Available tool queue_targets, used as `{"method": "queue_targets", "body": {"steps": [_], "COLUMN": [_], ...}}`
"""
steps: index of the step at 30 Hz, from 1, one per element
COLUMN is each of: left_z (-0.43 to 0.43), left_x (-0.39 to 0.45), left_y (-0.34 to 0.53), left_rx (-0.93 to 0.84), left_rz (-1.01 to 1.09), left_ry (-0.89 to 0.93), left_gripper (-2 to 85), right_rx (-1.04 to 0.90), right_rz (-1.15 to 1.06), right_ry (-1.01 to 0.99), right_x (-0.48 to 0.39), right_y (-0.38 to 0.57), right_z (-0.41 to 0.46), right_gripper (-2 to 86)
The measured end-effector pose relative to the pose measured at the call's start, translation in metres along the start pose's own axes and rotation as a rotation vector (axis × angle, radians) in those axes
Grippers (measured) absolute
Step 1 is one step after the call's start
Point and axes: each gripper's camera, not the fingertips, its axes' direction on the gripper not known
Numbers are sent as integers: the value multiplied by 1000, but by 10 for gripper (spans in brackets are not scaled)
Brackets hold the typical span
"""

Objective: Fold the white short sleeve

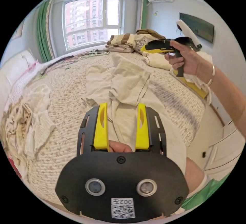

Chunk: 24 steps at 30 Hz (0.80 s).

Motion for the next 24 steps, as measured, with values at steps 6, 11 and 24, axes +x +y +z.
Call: {"method": "queue_targets", "body": {"steps": [6,11,24], "left_z": [14,55,54], "left_x": [-18,-23,-48], "left_y": [-40,-49,-39], "left_rx": [0,-130,-102], "left_rz": [-63,-127,-247], "left_ry": [-4,-121,-110], "left_gripper": [115,72,38], "right_rx": [-259,-340,-157], "right_rz": [13,109,32], "right_ry": [27,24,-248], "right_x": [-18,13,60], "right_y": [-64,-88,-71], "right_z": [89,133,143], "right_gripper": [128,-1,56]}}
